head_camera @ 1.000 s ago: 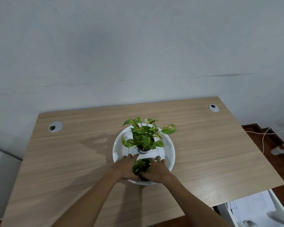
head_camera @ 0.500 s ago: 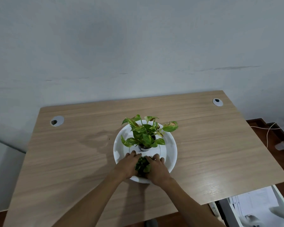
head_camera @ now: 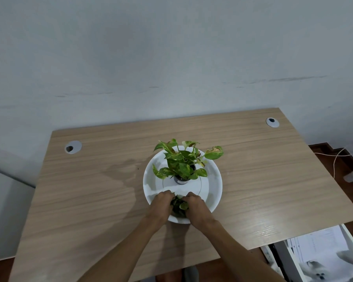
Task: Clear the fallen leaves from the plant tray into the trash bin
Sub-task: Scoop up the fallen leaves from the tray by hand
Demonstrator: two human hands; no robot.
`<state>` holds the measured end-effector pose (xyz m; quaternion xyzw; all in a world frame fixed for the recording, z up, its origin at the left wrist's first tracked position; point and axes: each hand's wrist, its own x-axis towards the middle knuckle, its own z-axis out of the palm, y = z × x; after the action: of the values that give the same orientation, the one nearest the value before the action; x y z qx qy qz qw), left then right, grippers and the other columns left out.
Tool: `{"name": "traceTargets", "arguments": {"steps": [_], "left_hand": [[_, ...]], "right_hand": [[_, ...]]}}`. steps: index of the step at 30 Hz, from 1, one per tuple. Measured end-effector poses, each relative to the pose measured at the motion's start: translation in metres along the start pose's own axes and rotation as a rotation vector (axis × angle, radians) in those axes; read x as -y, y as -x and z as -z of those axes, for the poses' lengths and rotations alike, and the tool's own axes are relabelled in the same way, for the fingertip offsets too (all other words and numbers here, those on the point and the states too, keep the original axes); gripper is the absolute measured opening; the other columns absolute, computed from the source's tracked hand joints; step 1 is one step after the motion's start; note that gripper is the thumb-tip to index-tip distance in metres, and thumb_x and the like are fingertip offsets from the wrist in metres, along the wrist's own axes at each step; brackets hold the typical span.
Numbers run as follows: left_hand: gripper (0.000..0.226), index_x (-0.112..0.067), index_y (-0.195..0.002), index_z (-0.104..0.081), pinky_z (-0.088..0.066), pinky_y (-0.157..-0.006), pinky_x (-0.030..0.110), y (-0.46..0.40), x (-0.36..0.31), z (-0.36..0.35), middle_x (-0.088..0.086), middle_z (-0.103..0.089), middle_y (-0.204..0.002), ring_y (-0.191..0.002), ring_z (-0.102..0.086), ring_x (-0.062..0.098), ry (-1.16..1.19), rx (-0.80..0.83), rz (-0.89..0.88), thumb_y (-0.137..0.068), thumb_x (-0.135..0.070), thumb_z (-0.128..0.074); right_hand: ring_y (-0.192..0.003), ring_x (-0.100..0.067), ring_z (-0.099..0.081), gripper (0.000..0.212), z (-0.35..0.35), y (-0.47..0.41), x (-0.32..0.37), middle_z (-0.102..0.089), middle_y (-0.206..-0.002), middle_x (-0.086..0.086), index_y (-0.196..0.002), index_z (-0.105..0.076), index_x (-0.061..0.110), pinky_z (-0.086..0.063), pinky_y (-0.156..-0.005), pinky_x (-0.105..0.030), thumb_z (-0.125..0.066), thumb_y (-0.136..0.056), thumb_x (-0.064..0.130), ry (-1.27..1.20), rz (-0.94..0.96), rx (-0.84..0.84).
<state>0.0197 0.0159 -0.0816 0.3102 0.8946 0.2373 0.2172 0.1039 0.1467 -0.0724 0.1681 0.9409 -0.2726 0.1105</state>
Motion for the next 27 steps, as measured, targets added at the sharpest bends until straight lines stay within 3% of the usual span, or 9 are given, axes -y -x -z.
{"name": "traceTargets", "arguments": {"steps": [6, 9, 11, 14, 16, 20, 27], "left_hand": [[0.027, -0.008, -0.088, -0.074, -0.047, -0.065, 0.032, -0.004, -0.004, 0.015, 0.01, -0.072, -0.084, -0.078, -0.063, 0.024, 0.045, -0.039, 0.019, -0.075, 0.006, -0.055], [0.02, -0.006, -0.078, -0.071, -0.047, -0.062, 0.035, -0.005, -0.007, 0.027, 0.011, -0.068, -0.077, -0.07, -0.057, 0.022, 0.065, -0.042, 0.04, -0.073, 0.006, -0.056], [0.014, -0.006, -0.076, -0.072, -0.051, -0.063, 0.038, -0.007, -0.006, 0.035, 0.011, -0.069, -0.074, -0.068, -0.057, 0.02, 0.078, -0.051, 0.053, -0.073, 0.003, -0.061], [0.007, -0.005, -0.07, -0.069, -0.051, -0.062, 0.042, -0.008, -0.006, 0.044, 0.012, -0.068, -0.069, -0.066, -0.057, 0.021, 0.061, -0.059, 0.039, -0.071, 0.0, -0.065], [0.008, -0.005, -0.066, -0.067, -0.051, -0.061, 0.043, -0.007, -0.009, 0.048, 0.011, -0.066, -0.066, -0.066, -0.06, 0.024, 0.072, -0.07, 0.012, -0.071, 0.001, -0.064], [0.007, -0.007, -0.075, -0.074, -0.05, -0.063, 0.032, -0.003, -0.019, 0.059, 0.008, -0.072, -0.074, -0.073, -0.065, 0.021, 0.122, -0.088, -0.05, -0.074, -0.002, -0.07], [0.008, -0.01, -0.069, -0.07, -0.053, -0.063, 0.037, 0.013, -0.022, 0.064, 0.008, -0.067, -0.071, -0.079, -0.063, 0.028, 0.105, -0.111, -0.048, -0.076, -0.008, -0.074]], "right_hand": [[-0.089, -0.034, -0.062, 0.035, 0.023, -0.005, -0.004, -0.068, -0.095, -0.016, -0.095, -0.072, 0.006, -0.051, -0.075, -0.039, -0.05, -0.072, -0.008, -0.029, -0.004, 0.004], [-0.088, -0.032, -0.063, 0.035, 0.036, -0.005, -0.004, -0.069, -0.094, -0.013, -0.095, -0.074, 0.009, -0.047, -0.072, -0.03, -0.054, -0.071, -0.007, -0.021, -0.02, -0.014], [-0.088, -0.03, -0.064, 0.029, 0.046, -0.004, -0.003, -0.071, -0.095, -0.013, -0.096, -0.075, 0.011, -0.043, -0.071, -0.025, -0.059, -0.075, -0.003, -0.025, -0.023, -0.055], [-0.085, -0.027, -0.066, 0.017, 0.059, 0.0, 0.002, -0.073, -0.089, -0.01, -0.088, -0.075, 0.011, -0.048, -0.071, -0.028, -0.061, -0.08, 0.004, -0.03, -0.007, -0.11], [-0.085, -0.023, -0.068, 0.019, 0.065, 0.003, 0.006, -0.075, -0.09, -0.006, -0.086, -0.075, 0.013, -0.049, -0.071, -0.025, -0.061, -0.079, 0.004, -0.047, -0.007, -0.136], [-0.088, -0.017, -0.067, 0.024, 0.068, 0.008, 0.01, -0.076, -0.094, -0.001, -0.093, -0.077, 0.018, -0.042, -0.071, -0.014, -0.063, -0.078, 0.004, -0.033, -0.012, -0.189], [-0.081, -0.021, -0.07, 0.023, 0.066, 0.016, 0.012, -0.076, -0.088, -0.007, -0.093, -0.077, 0.013, -0.05, -0.061, -0.016, -0.063, -0.079, 0.001, -0.076, -0.08, -0.196]]}}
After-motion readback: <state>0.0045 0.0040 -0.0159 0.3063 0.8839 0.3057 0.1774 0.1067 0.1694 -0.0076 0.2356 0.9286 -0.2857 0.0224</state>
